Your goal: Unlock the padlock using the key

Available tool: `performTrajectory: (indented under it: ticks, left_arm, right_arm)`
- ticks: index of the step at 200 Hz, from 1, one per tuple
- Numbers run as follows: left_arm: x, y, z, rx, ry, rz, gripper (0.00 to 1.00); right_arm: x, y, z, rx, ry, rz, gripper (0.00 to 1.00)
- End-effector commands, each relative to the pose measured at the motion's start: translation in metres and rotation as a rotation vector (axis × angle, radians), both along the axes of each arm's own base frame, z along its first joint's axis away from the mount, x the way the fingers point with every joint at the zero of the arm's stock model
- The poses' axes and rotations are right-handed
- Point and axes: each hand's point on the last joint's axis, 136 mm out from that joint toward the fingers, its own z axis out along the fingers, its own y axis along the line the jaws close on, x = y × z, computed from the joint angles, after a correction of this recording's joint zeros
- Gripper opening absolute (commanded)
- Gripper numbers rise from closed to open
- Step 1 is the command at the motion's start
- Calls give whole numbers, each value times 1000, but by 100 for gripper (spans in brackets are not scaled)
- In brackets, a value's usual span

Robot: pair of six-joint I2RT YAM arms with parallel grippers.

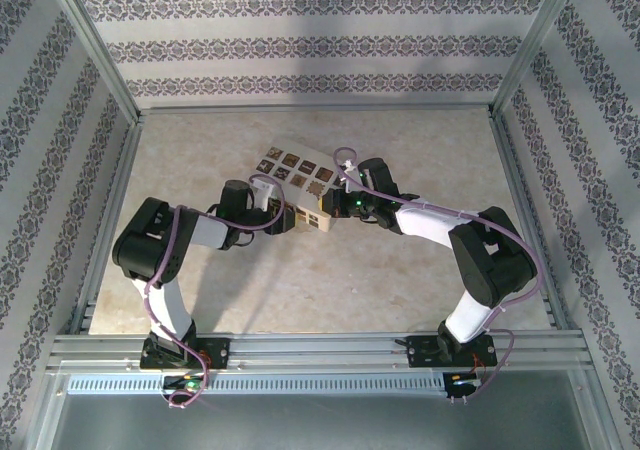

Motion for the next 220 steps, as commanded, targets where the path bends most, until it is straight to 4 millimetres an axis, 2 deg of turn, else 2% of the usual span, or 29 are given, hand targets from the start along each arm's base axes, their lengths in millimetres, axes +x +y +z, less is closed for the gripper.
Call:
performTrajectory:
  ticks: [1,130,185,220]
  left_arm:
    - [6,-6,5,-43,-31,13,50]
    - [18,-16,9,-59,-53,87,41]
    - [21,-18,12,-55,-58,102,32]
    - [19,-17,20,-46,-73,108,29]
  right_arm:
    - [-5,-3,-13,-15,34,6,0]
    - [-6,-4,-16,-19,37,-1,0]
    - [-7,-1,-15,-11,36,4,0]
    - [-5,1,3,11,-15,17,0]
